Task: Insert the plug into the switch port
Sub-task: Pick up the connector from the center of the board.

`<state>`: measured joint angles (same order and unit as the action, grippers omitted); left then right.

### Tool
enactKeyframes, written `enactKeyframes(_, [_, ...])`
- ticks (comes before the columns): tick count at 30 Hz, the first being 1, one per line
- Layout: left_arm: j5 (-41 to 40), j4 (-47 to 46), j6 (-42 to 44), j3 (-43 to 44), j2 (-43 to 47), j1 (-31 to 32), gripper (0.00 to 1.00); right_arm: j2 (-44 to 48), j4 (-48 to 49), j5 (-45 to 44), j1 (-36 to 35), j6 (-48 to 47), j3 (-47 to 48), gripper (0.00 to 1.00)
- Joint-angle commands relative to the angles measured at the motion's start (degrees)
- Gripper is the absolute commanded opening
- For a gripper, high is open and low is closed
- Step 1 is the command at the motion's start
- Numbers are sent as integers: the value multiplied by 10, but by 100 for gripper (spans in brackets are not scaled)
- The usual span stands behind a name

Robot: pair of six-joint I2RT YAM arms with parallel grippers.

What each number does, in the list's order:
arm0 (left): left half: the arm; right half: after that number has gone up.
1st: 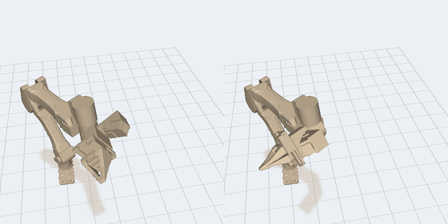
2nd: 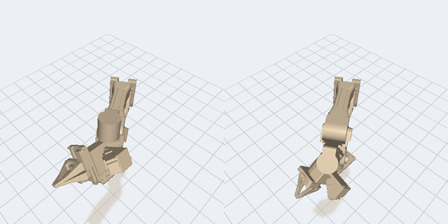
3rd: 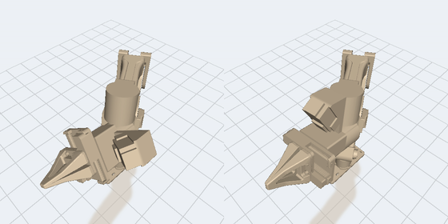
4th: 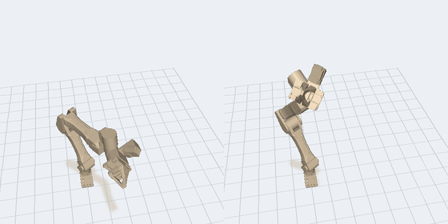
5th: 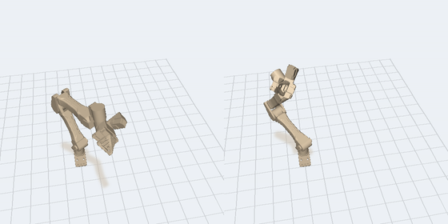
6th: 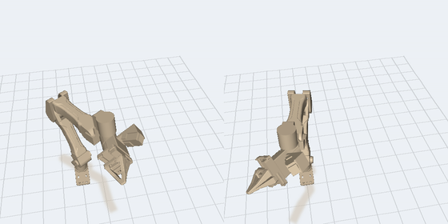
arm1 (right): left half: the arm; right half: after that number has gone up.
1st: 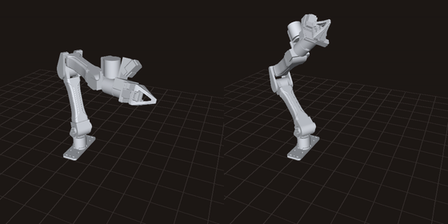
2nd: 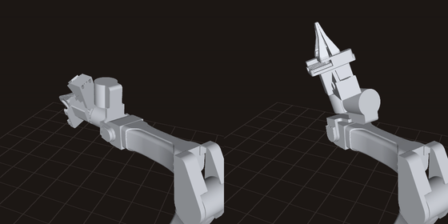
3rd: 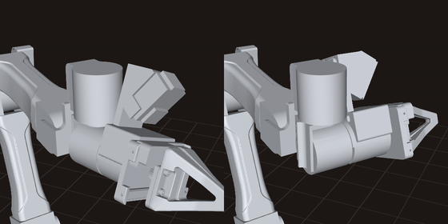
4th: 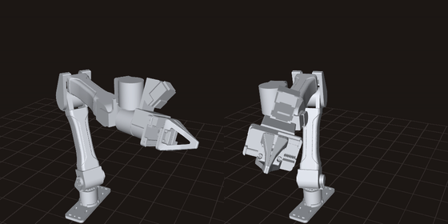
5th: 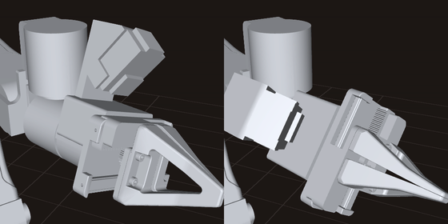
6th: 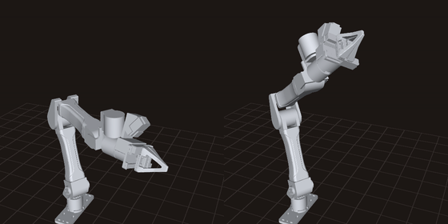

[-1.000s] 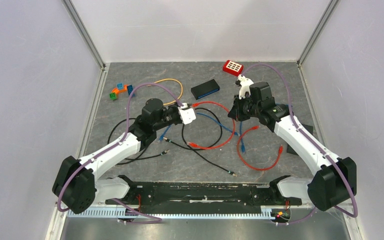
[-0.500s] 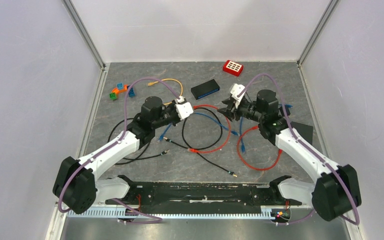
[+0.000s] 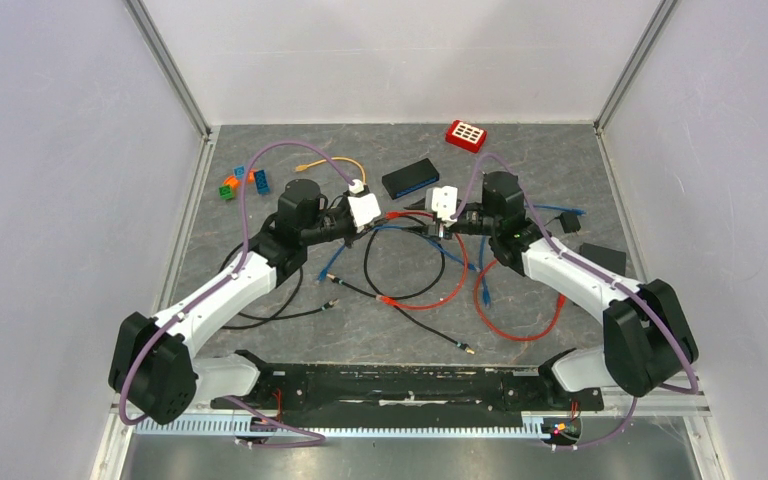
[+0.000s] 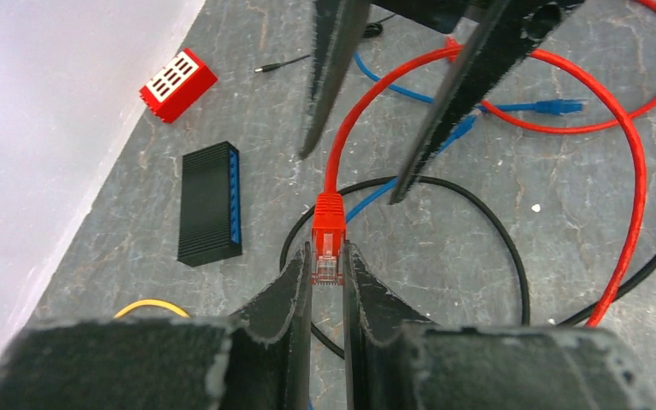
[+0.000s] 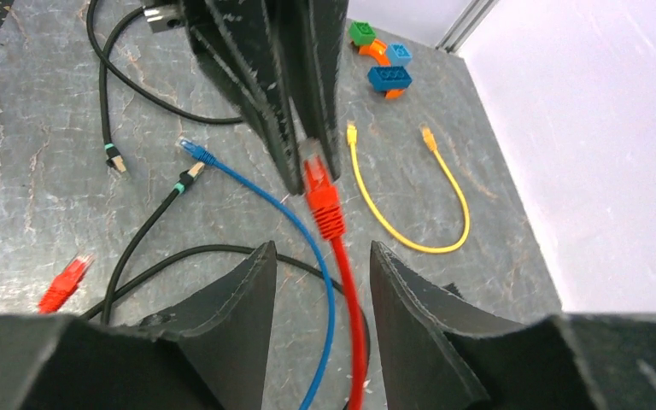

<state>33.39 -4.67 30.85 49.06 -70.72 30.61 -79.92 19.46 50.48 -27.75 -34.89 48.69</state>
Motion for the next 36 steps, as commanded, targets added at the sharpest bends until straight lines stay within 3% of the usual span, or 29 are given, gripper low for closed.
enactKeyframes(1, [45,6,-36,16,3,-3,2,-19,-5,7,-11,-50,50,46])
enactKeyframes(9, [50,5,-27,7,8,-3,2,-48,-49,26,-20,-66,82,33])
enactKeyframes(16, [54,4,-30,11,1,-4,2,-52,-84,35,-21,-82,83,36])
enactKeyframes(19, [57,3,-30,10,1,-5,2,-53,-85,29,-21,-83,82,24])
enactKeyframes(23, [59,0,-33,9,2,-6,2,-54,-81,30,-22,-79,82,16])
enactKeyframes(27, [56,-8,-42,6,3,-6,2,-50,-75,21,-21,-78,77,0])
enactKeyframes(28, [43,-18,-55,4,2,-6,7,-48,-68,10,-21,-77,74,0])
enactKeyframes(30, [-6,-57,-111,-2,1,-6,31,-39,-58,-35,-21,-66,70,0])
enactKeyframes(32, [-67,-61,-164,7,-3,-7,50,-35,-60,-99,-19,-49,76,0])
enactKeyframes(36, [-139,-12,-208,51,-22,-12,59,-37,-66,-190,-2,5,89,0])
